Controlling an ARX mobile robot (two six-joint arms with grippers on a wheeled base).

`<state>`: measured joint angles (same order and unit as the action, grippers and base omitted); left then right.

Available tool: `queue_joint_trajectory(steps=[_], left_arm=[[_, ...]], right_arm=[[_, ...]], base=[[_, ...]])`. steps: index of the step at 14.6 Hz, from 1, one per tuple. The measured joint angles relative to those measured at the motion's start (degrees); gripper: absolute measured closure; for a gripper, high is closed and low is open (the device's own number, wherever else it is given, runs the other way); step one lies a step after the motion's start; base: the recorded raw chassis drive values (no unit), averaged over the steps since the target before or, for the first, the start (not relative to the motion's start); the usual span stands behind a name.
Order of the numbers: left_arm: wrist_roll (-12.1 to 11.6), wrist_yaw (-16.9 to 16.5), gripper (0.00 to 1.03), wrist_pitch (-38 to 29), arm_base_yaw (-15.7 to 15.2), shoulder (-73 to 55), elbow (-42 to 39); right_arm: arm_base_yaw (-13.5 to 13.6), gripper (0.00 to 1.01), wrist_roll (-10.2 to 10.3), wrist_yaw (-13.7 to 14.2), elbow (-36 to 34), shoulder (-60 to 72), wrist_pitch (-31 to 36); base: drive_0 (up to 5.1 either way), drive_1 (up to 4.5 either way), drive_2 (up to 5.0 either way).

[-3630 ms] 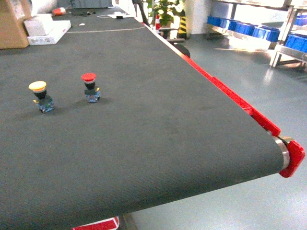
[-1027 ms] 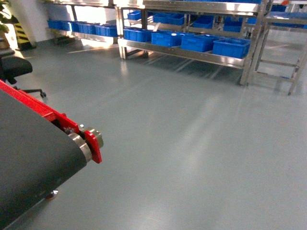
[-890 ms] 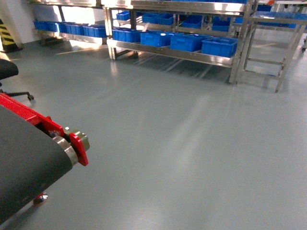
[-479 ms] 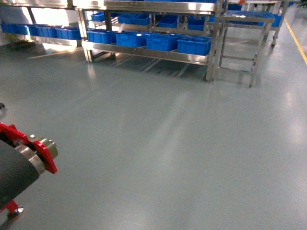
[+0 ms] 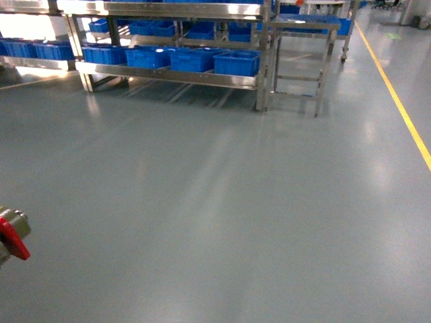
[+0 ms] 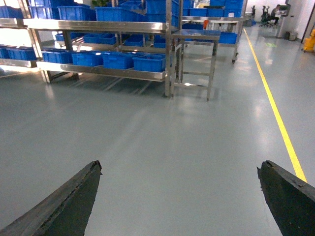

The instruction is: Pick blue part to blue bin on bottom shelf

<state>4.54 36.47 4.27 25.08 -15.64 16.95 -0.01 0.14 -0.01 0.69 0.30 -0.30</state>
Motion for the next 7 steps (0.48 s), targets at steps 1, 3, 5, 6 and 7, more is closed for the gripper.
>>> queue_joint_trajectory(steps=[1,3,5,6,7], left_arm=[[-0.02,0.0,0.6,0.0,0.0,0.0,0.0],[0.0,0.0,0.6,0.0,0.0,0.0,0.0],[0.0,-0.02,0.6,0.0,0.0,0.0,0.0],[0.0,0.0,0.6,0.0,0.0,0.0,0.0],[0.0,0.0,0.6,-0.02,0.0,0.0,0.0]], right_arm=[[0.0,0.03,0.0,0.0,0.0,0.02,0.02],[0.0,0.03,0.0,0.0,0.0,0.02,0.02],[0.0,0.03,0.0,0.0,0.0,0.02,0.02],[0.0,0.03,0.0,0.0,0.0,0.02,0.02],[0.0,0.03,0.0,0.0,0.0,0.02,0.02]], base=[[-1.4,-1.43,-1.4],[-1.4,-1.43,-1.4],[-1.4,-1.45,-1.4],[-1.4,-1.45,-1.4],[-1.4,-1.45,-1.4]])
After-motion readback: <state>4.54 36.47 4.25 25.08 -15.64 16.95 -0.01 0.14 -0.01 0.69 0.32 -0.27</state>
